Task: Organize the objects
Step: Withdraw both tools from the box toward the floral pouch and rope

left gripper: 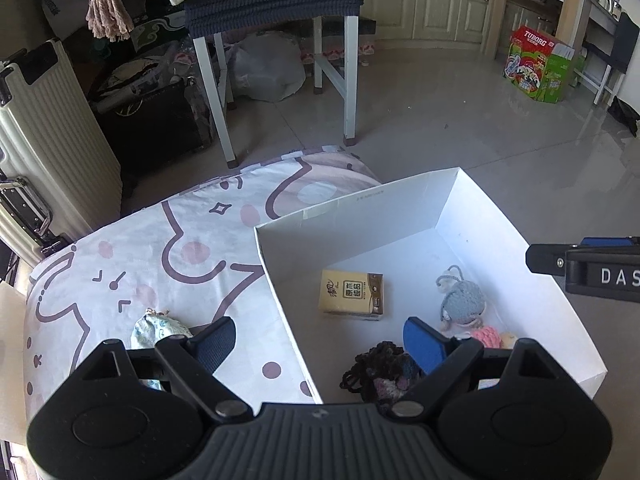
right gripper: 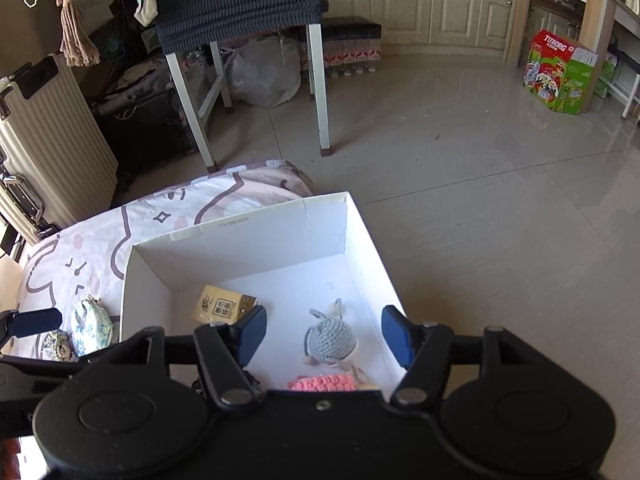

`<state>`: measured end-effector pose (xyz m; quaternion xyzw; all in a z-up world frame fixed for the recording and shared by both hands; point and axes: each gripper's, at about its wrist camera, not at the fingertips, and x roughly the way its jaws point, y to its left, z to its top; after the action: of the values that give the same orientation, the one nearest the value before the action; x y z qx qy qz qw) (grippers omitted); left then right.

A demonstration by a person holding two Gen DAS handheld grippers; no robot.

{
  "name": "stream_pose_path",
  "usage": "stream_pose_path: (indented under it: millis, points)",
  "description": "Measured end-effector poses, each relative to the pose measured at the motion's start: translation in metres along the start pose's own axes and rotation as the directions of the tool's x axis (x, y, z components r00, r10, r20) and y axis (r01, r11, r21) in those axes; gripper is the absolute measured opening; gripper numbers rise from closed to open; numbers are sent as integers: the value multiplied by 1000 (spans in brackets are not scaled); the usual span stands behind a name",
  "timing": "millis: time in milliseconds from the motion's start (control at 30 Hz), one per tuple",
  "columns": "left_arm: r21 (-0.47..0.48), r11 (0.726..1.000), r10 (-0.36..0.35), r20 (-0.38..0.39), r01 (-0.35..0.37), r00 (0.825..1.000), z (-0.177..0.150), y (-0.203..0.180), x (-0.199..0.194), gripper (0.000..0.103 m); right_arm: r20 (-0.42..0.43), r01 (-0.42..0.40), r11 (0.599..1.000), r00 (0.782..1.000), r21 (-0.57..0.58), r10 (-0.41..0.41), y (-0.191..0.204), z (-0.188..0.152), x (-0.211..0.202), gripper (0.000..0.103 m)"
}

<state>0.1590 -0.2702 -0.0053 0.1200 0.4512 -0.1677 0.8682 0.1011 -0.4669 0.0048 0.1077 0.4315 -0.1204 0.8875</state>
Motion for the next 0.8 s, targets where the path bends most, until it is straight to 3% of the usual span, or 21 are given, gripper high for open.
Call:
stream_pose_path:
  millis: [333, 633, 800]
  points:
    - [-26, 1000, -13, 26, 14, 1000, -19, 19, -31, 92, 65, 30, 999, 998, -45, -27, 13, -24, -37, 75]
    - [-92, 994, -48, 42, 51, 998, -38, 35, -48, 100, 119, 43, 997, 992, -61, -36, 22, -50, -68, 83]
    - [-75, 996, -43, 54, 47, 998, -47, 37, -55, 102, 121, 59, 997, 991, -54, -52, 26, -64, -74, 86]
